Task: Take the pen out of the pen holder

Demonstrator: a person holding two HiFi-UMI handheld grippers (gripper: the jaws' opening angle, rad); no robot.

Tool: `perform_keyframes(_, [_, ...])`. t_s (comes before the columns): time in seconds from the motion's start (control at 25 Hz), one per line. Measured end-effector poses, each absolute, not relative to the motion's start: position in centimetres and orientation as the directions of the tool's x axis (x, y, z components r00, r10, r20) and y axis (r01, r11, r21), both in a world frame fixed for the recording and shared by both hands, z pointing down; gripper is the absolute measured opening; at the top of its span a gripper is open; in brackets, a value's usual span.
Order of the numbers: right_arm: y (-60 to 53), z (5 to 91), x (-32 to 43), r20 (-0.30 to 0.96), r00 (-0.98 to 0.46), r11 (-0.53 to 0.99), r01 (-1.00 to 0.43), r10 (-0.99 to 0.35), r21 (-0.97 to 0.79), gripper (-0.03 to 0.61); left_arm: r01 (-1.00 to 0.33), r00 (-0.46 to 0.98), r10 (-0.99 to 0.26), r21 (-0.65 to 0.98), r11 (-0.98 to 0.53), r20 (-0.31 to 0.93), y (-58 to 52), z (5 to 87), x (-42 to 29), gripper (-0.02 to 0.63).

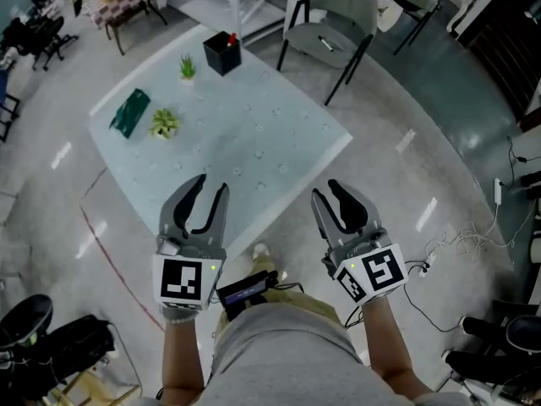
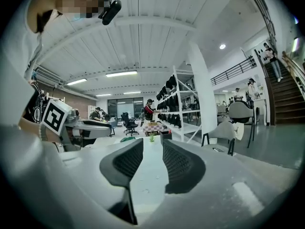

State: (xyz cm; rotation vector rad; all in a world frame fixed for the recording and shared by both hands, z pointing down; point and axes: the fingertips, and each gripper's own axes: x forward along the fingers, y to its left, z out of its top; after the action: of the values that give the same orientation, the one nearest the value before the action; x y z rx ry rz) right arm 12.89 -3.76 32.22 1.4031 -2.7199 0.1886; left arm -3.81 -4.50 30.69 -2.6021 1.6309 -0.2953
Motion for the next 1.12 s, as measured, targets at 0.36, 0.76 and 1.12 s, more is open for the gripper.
perform_keyframes(0.36, [-9.6, 32.0, 10.2, 0.137, -0.612, 0.61, -0.79, -0.779, -0.057, 0.127, -0.908, 0.384, -0.914, -0.129, -0.4, 0.13, -9.5, 30.9, -6.4, 0.14])
perform_keyframes(0.76, [-13.7, 32.2, 8.7, 0.15, -0.635, 0.637, -0.77, -0.758, -0.039, 0.127, -0.932, 0.333, -0.931, -0.101, -0.349, 0.149, -12.2, 32.0, -8.1, 0.143])
perform_keyframes(1.12, [-17.7, 32.5, 7.3, 0.154, -0.672, 0.678, -0.735, -0.724, -0.017, 0.127, -0.947, 0.294, -0.945, -0.092, -0.308, 0.14, -14.2, 32.4, -9.4, 0.146])
